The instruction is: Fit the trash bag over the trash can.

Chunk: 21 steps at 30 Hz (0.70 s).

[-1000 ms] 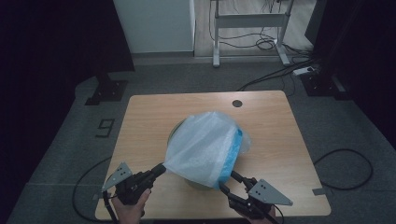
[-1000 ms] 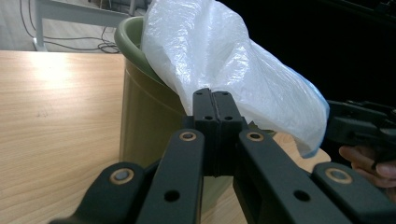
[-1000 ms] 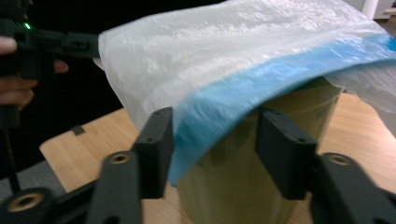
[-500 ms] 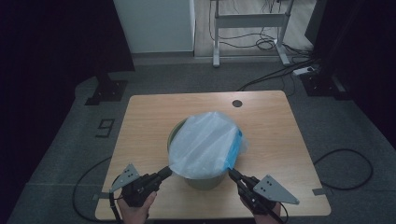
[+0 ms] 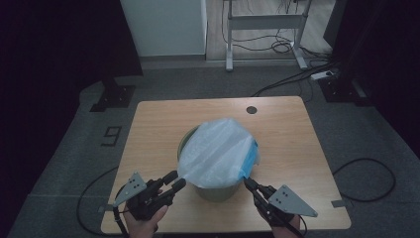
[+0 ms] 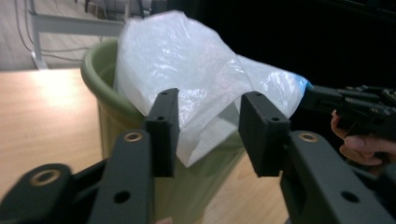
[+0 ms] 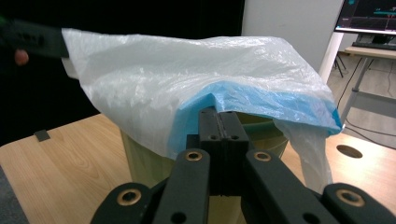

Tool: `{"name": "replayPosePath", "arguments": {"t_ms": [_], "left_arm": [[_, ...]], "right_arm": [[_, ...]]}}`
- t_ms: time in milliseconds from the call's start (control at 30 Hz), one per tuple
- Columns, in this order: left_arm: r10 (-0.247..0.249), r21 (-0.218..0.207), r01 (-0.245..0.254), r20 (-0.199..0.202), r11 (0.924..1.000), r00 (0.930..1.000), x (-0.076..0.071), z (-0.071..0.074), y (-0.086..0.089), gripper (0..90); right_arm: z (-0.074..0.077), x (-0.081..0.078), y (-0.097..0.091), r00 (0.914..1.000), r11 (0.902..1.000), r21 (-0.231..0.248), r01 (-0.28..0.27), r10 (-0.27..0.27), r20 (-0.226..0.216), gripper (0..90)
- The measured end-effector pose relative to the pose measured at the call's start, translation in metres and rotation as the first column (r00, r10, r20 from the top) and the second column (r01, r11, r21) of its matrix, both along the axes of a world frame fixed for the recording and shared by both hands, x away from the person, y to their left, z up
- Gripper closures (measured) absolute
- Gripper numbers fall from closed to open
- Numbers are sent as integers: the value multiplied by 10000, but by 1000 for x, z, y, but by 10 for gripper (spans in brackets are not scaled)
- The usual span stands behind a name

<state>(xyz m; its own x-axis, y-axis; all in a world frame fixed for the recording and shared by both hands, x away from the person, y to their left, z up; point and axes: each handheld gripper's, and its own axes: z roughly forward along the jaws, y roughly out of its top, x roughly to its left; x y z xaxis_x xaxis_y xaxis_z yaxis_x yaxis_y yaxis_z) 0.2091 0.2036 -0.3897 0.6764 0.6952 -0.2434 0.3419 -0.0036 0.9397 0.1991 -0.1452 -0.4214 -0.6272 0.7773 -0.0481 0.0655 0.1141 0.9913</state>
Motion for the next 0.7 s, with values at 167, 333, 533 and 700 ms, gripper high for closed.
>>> {"name": "replayPosePath", "arguments": {"t_ms": [167,333,533,700], "left_arm": [[57,227,-66,393,9997,9992,-1,16,-4,529],[150,279,-168,638,9995,9979,-1,26,-5,476],[113,177,-128,793,9998,9968,-5,31,-4,454],[-125,462,94,661,9989,9977,3,34,-13,452]], "right_arm": [[4,-1,2,9999,9999,-153,-8,10,155,891],[6,-2,2,9996,9992,-396,-92,101,245,891],[5,-1,-1,10000,9987,-511,-47,49,33,890],[6,-3,2,9997,9980,-594,-219,225,85,891]]}}
